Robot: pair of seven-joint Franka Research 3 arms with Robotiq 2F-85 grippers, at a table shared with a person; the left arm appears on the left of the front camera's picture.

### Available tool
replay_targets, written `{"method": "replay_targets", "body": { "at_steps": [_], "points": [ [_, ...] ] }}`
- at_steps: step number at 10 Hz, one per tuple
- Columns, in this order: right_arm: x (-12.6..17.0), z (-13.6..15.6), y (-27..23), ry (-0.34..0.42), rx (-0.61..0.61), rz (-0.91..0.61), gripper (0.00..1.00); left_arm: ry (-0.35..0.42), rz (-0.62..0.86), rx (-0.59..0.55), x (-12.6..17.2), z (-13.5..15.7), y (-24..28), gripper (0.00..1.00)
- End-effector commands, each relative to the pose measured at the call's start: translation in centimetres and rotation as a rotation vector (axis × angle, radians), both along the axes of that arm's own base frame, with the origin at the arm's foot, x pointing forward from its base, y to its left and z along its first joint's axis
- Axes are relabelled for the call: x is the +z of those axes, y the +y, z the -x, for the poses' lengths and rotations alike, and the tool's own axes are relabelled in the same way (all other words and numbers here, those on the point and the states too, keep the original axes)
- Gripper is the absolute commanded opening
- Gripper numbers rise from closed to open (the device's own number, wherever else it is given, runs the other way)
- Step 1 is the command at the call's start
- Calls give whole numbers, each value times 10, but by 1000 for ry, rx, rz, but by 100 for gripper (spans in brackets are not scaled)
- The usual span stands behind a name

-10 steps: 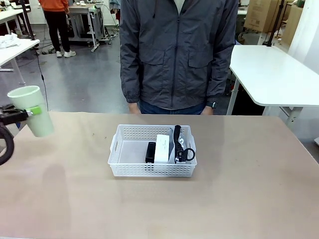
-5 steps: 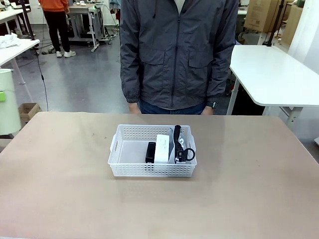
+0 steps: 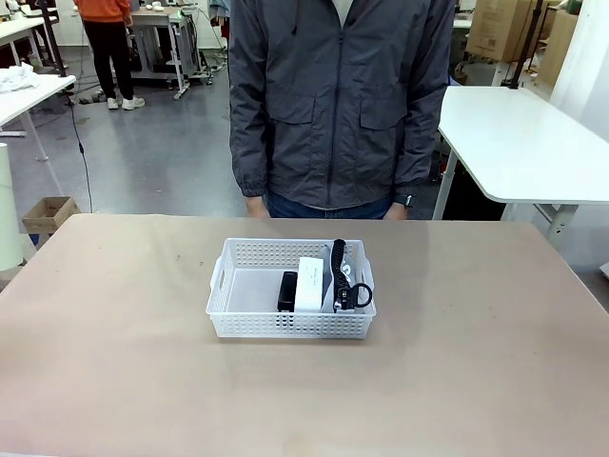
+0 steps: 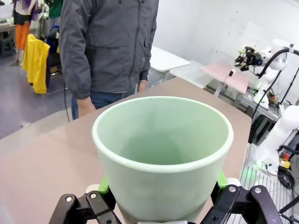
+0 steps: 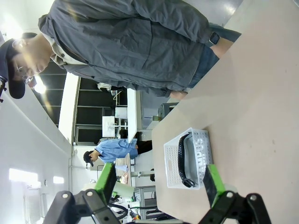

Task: Efficiently arrange items inside the basket to fit them all.
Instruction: Pick up the Reusable plastic cup and place it inside the Organizing basket.

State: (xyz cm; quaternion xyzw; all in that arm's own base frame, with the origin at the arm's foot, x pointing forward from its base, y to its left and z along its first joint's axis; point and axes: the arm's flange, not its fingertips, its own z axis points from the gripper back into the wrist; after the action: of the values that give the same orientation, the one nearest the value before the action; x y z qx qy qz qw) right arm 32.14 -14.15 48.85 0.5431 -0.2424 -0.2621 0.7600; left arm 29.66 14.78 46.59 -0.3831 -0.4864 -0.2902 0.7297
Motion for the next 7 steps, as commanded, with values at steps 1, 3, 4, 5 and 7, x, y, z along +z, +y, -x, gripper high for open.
{"method": "replay_targets", "body": {
  "at_steps": [1, 3, 4, 5, 7],
  "points": [
    [5, -1, 1, -8, -12, -32, 100, 1, -14, 10, 3, -3, -3, 38],
    [5, -1, 1, -8, -12, -32, 100, 3, -11, 3, 0, -2, -1, 90],
    [5, -1, 1, -8, -12, -32, 100, 152, -94, 48, 12, -5, -11, 90],
    [5, -1, 1, -8, -12, -32, 100, 272, -166, 63, 34, -12, -36, 90],
    [5, -1, 1, -8, -12, -32, 100, 495, -123, -137, 81, -39, -124, 90]
  ]
}}
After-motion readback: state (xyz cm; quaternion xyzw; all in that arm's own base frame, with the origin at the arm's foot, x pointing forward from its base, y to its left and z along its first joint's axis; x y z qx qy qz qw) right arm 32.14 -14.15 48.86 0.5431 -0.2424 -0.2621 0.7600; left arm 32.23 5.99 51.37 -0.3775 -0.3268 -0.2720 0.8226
